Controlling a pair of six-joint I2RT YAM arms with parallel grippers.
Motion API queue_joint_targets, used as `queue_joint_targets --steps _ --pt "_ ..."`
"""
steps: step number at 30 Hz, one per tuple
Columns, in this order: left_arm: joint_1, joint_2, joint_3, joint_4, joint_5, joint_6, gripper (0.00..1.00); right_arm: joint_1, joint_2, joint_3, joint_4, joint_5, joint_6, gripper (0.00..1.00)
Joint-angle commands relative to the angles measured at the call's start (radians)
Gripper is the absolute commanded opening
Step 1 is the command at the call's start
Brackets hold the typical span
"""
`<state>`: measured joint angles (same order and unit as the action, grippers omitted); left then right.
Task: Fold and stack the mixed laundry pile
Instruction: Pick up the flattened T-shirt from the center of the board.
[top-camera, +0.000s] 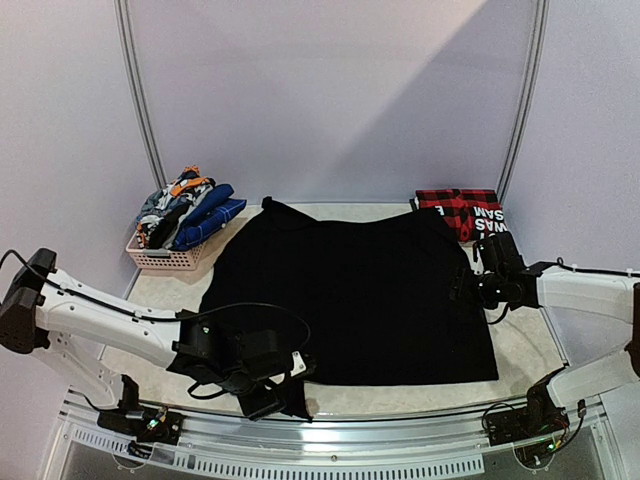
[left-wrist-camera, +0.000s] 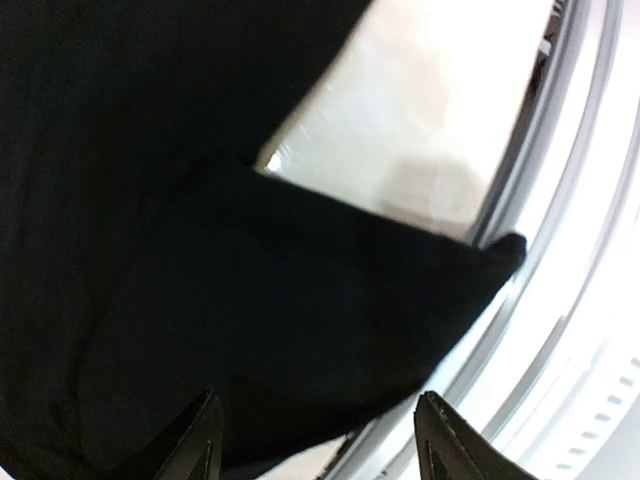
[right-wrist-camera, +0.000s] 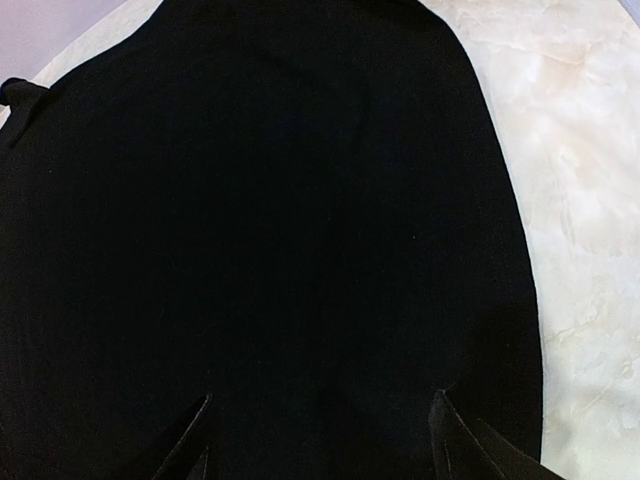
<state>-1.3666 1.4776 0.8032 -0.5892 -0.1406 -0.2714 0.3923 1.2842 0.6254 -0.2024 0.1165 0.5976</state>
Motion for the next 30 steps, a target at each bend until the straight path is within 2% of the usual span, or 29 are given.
queue_joint_targets --steps 1,9,25,27,30 --pt "-0.034 -0.001 0.016 -0.065 -0.033 -0.067 0.66 0.016 -0.03 -0.027 -0.014 -0.018 0.01 0.72" --pt "-0.042 0.004 0.015 -0.101 -0.073 -0.105 0.63 0.026 -0.048 -0.045 -0.013 -0.018 0.014 0.72" --pt "-0.033 0.173 0.071 -0.171 -0.097 -0.083 0.54 0.027 -0.035 -0.053 -0.008 -0.014 0.006 0.72" --pt "-0.033 0.191 0.078 -0.176 -0.097 -0.077 0.48 0.027 -0.033 -0.055 -0.009 -0.012 0.005 0.72" --pt "-0.033 0.203 0.085 -0.18 -0.099 -0.067 0.32 0.028 -0.03 -0.055 -0.009 -0.011 0.003 0.72"
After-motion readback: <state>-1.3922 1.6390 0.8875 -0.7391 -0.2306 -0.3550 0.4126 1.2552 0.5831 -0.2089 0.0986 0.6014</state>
